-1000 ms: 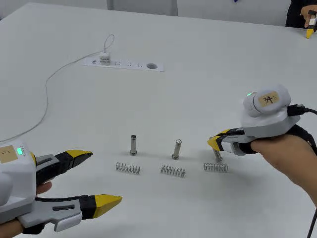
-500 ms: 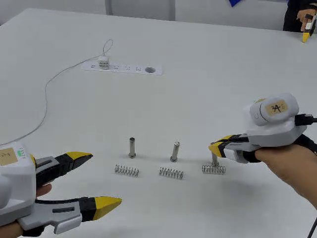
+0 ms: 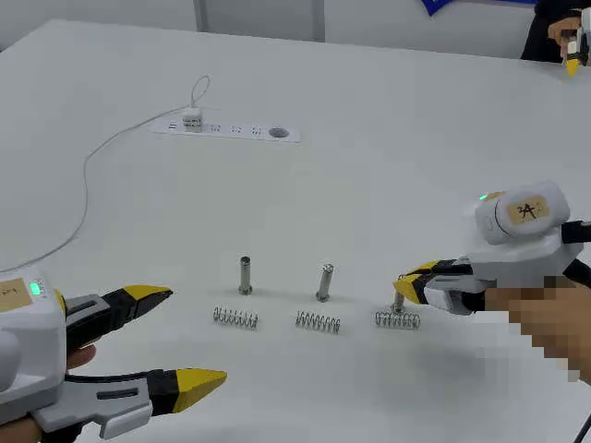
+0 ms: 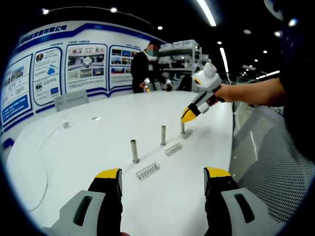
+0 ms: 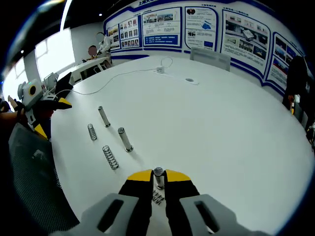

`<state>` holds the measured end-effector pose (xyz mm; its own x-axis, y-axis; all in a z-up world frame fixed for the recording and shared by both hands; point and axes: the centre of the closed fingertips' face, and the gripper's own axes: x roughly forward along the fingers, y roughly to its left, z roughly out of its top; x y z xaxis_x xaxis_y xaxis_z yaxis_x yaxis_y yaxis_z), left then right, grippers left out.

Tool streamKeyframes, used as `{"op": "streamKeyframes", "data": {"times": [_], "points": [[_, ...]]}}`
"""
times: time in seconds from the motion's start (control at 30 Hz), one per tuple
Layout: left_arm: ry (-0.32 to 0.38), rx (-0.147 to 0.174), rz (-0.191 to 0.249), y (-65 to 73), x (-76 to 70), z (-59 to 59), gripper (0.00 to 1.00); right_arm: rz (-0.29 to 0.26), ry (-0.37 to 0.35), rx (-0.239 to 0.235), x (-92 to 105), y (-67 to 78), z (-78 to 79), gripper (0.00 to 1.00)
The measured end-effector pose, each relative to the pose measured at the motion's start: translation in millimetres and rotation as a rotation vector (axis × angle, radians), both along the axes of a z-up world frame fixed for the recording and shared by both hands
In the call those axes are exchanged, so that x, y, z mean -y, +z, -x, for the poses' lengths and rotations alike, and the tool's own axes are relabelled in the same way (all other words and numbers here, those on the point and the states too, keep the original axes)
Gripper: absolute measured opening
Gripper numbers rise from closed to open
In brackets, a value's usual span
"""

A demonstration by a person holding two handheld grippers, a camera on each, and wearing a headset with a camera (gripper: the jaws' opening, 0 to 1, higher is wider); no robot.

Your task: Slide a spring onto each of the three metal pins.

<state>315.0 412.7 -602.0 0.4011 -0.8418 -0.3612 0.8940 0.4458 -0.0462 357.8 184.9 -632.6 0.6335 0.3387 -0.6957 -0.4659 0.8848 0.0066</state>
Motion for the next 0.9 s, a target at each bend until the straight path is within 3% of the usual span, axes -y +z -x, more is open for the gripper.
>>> {"op": "streamKeyframes", "data": {"times": [0.9], "points": [[-0.004, -0.003, 0.004, -2.3, -0.6, 1.3, 0.69, 0.042, 0.046, -0.034, 9.2, -7.1, 23.9, 0.12]]}}
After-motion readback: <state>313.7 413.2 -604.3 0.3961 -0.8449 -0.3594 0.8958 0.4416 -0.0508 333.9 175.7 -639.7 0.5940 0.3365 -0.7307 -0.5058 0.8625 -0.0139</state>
